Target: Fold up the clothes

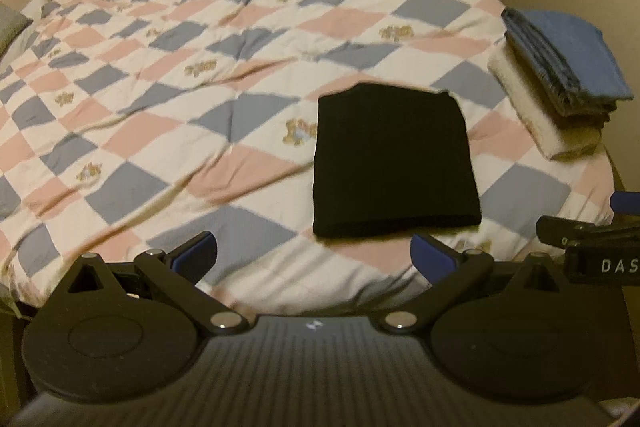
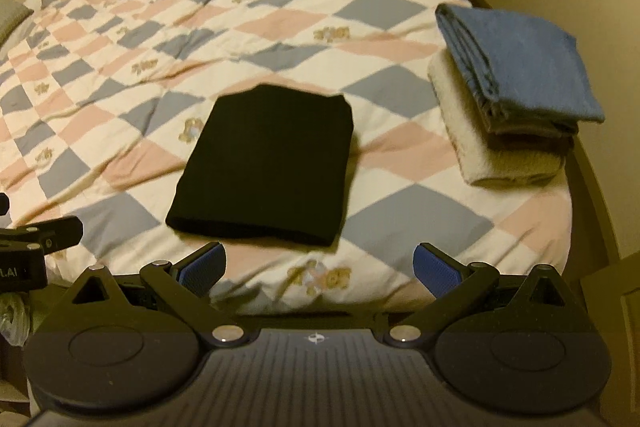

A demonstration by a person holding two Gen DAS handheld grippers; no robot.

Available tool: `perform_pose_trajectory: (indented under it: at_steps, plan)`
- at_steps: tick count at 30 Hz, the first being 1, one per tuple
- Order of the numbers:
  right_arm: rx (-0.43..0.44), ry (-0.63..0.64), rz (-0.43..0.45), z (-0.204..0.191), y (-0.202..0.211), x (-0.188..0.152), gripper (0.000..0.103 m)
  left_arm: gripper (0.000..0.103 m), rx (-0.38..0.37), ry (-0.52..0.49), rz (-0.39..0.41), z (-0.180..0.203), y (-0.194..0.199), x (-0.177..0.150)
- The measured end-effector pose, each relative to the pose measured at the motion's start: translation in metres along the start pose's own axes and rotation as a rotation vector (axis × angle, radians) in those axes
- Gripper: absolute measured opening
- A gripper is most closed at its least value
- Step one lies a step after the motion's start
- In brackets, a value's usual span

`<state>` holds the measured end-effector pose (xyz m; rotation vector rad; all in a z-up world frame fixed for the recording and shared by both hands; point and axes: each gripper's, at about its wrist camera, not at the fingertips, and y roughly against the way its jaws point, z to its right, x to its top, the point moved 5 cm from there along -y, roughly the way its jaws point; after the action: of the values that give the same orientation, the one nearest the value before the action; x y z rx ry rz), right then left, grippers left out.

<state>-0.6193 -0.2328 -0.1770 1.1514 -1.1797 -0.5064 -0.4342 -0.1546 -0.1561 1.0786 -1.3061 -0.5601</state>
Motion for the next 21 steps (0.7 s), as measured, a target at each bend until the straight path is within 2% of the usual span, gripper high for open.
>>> perform_pose_trajectory:
  at_steps: [8,14,21]
  plan:
    - [-0.005,0.015,-0.059,-0.014,-0.019,-0.006,0.103,0.102,0.0,0.007,-0.062,-0.012,-0.024,-0.006]
    - [-0.034,0.012,-0.07,-0.016,-0.03,0.008,0.103,0.102,-0.033,-0.019,-0.065,-0.013,-0.046,0.016]
    - [-0.048,-0.071,-0.098,-0.011,-0.058,0.031,0.103,0.102,-0.087,-0.056,-0.102,-0.02,-0.087,0.046]
